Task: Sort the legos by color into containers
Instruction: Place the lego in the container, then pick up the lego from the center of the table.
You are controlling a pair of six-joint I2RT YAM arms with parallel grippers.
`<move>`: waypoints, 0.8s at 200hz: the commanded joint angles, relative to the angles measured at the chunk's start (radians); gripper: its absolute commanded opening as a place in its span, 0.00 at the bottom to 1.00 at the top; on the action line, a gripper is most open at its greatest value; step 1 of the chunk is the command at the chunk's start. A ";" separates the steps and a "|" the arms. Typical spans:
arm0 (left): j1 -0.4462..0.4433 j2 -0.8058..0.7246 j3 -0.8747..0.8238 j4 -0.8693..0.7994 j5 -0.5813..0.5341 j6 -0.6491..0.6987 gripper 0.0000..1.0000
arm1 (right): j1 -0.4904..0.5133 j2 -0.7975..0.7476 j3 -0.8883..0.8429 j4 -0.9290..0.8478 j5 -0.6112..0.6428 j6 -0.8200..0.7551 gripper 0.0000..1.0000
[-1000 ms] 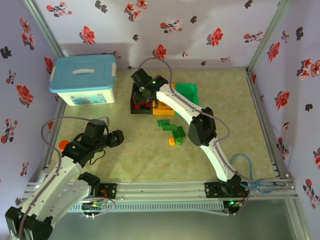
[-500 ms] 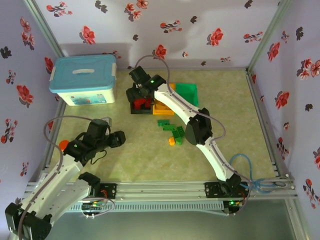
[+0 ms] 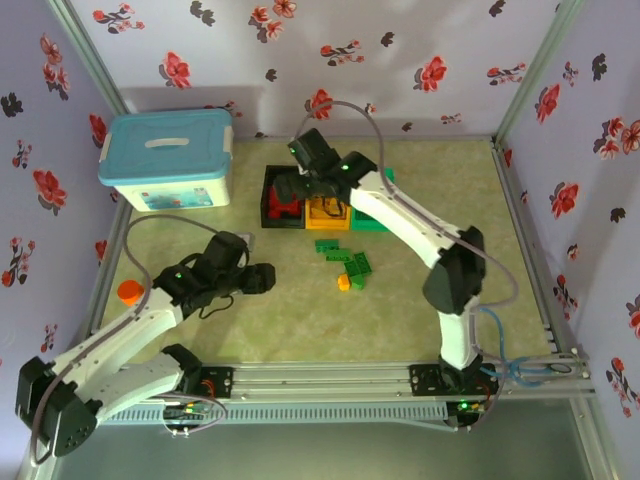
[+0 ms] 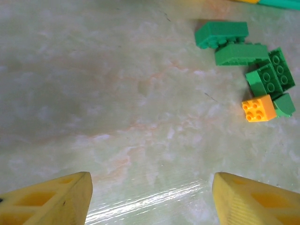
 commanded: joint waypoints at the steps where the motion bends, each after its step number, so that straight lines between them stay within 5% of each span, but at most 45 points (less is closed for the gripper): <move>1: -0.044 0.068 0.045 0.074 0.001 0.023 0.69 | -0.019 -0.105 -0.139 0.083 0.059 0.015 0.97; 79: -0.220 0.457 0.231 0.174 0.015 0.031 0.70 | -0.114 -0.435 -0.601 0.187 0.081 0.101 0.98; 160: -0.322 0.764 0.414 0.201 0.040 0.014 0.69 | -0.200 -0.663 -0.859 0.194 0.073 0.145 0.99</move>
